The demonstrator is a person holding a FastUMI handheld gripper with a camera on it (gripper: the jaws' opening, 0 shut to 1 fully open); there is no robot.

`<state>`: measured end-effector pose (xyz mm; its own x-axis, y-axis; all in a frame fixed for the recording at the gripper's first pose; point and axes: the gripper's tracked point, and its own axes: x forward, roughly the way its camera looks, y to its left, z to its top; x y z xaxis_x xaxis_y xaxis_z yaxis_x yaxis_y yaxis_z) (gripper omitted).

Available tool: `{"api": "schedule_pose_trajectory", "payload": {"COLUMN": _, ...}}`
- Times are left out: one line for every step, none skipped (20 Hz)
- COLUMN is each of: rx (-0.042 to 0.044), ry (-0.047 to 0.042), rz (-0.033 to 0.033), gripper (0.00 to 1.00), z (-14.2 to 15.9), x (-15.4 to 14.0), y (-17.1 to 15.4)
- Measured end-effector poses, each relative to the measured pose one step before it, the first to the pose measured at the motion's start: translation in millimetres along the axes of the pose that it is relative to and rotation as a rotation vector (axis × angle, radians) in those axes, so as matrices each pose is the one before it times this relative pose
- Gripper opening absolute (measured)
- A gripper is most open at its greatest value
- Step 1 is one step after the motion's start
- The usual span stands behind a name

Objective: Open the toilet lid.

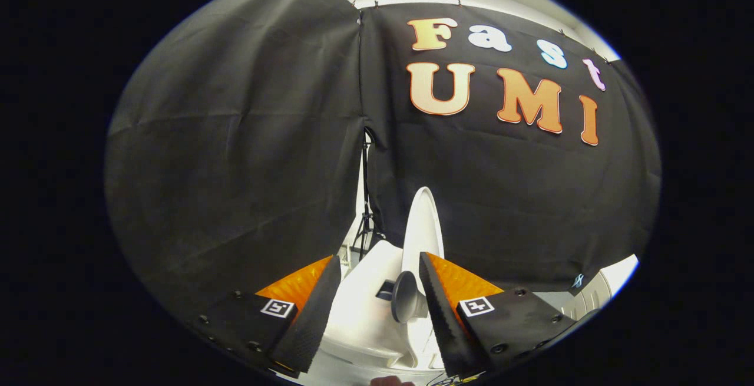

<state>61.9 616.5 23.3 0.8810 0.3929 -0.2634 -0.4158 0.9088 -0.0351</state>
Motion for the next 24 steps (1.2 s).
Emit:
{"api": "schedule_pose_trajectory", "payload": {"rx": -0.00192, "ry": -0.02791, "rz": 0.02068, "gripper": 0.86, "z": 10.5, "x": -7.52, "y": -3.46}}
{"api": "schedule_pose_trajectory", "payload": {"rx": -0.00239, "ry": -0.0239, "rz": 0.00478, "gripper": 0.86, "z": 10.2, "x": -6.57, "y": -5.46}}
{"api": "schedule_pose_trajectory", "payload": {"rx": -0.01119, "ry": -0.01411, "rz": -0.00394, "gripper": 0.86, "z": 5.69, "x": -6.99, "y": -10.88}}
{"api": "schedule_pose_trajectory", "payload": {"rx": -0.01186, "ry": -0.01281, "rz": -0.00201, "gripper": 0.86, "z": 5.89, "x": -9.27, "y": -11.93}}
{"api": "schedule_pose_trajectory", "payload": {"rx": -0.00385, "ry": -0.01194, "rz": 0.00219, "gripper": 0.86, "z": 5.71, "x": -6.47, "y": -12.43}}
{"api": "schedule_pose_trajectory", "payload": {"rx": -0.00145, "ry": -0.01229, "rz": 0.00375, "gripper": 0.87, "z": 6.21, "x": -5.78, "y": -14.15}}
{"api": "schedule_pose_trajectory", "payload": {"rx": -0.00149, "ry": -0.00784, "rz": -0.00601, "gripper": 0.87, "z": 5.57, "x": -7.04, "y": -18.59}}
{"api": "schedule_pose_trajectory", "payload": {"rx": -0.00116, "ry": -0.00538, "rz": -0.01024, "gripper": 0.87, "z": 6.11, "x": -7.57, "y": -20.95}}
{"api": "schedule_pose_trajectory", "payload": {"rx": -0.00093, "ry": -0.00903, "rz": -0.00768, "gripper": 0.87, "z": 4.49, "x": -9.0, "y": -20.52}}
{"api": "schedule_pose_trajectory", "payload": {"rx": -0.00135, "ry": -0.0134, "rz": -0.01266, "gripper": 0.86, "z": 4.9, "x": -8.35, "y": -21.12}}
{"api": "schedule_pose_trajectory", "payload": {"rx": -0.00054, "ry": -0.01424, "rz": -0.01737, "gripper": 0.86, "z": 5.26, "x": -8.86, "y": -23.36}}
{"api": "schedule_pose_trajectory", "payload": {"rx": 0.00027, "ry": -0.0182, "rz": -0.02205, "gripper": 0.86, "z": 5.31, "x": -7.2, "y": -24.27}}
{"api": "schedule_pose_trajectory", "payload": {"rx": 0.00186, "ry": -0.01427, "rz": -0.02459, "gripper": 0.86, "z": 3.78, "x": -8.4, "y": -25.09}}
{"api": "schedule_pose_trajectory", "payload": {"rx": 0.00043, "ry": -0.01052, "rz": -0.01819, "gripper": 0.86, "z": -0.33, "x": -9.35, "y": -23.25}}
{"api": "schedule_pose_trajectory", "payload": {"rx": -0.00128, "ry": -0.00362, "rz": -0.02343, "gripper": 0.86, "z": -0.96, "x": -7.31, "y": -24.38}}
{"api": "schedule_pose_trajectory", "payload": {"rx": 0.0041, "ry": -0.00346, "rz": -0.02247, "gripper": 0.86, "z": -1.33, "x": -9.1, "y": -25.75}}
{"api": "schedule_pose_trajectory", "payload": {"rx": 0.00498, "ry": -0.00737, "rz": -0.00979, "gripper": 0.86, "z": -2.2, "x": -7.72, "y": -22.08}}
{"api": "schedule_pose_trajectory", "payload": {"rx": 0.00284, "ry": -0.00569, "rz": -0.01352, "gripper": 0.86, "z": -1.93, "x": -6.07, "y": -21.4}}
{"api": "schedule_pose_trajectory", "payload": {"rx": 0.0023, "ry": -0.00429, "rz": -0.01498, "gripper": 0.86, "z": -3.04, "x": -8.22, "y": -22.73}}
{"api": "schedule_pose_trajectory", "payload": {"rx": 0.00297, "ry": 0.00141, "rz": -0.01367, "gripper": 0.86, "z": -7.36, "x": -6.14, "y": -22.48}}
{"api": "schedule_pose_trajectory", "payload": {"rx": 0.01008, "ry": 0.00496, "rz": -0.01247, "gripper": 0.86, "z": -6.53, "x": -7.6, "y": -21.29}}
{"api": "schedule_pose_trajectory", "payload": {"rx": 0.01318, "ry": 0.00478, "rz": -0.01319, "gripper": 0.86, "z": -6.62, "x": -6.51, "y": -19.38}}
{"api": "schedule_pose_trajectory", "payload": {"rx": 0.00823, "ry": 0.00324, "rz": -0.02229, "gripper": 0.86, "z": -7.79, "x": -5.95, "y": -21.46}}
{"api": "schedule_pose_trajectory", "payload": {"rx": 0.00279, "ry": -0.0008, "rz": -0.03417, "gripper": 0.86, "z": -4.09, "x": -6.59, "y": -25.3}}
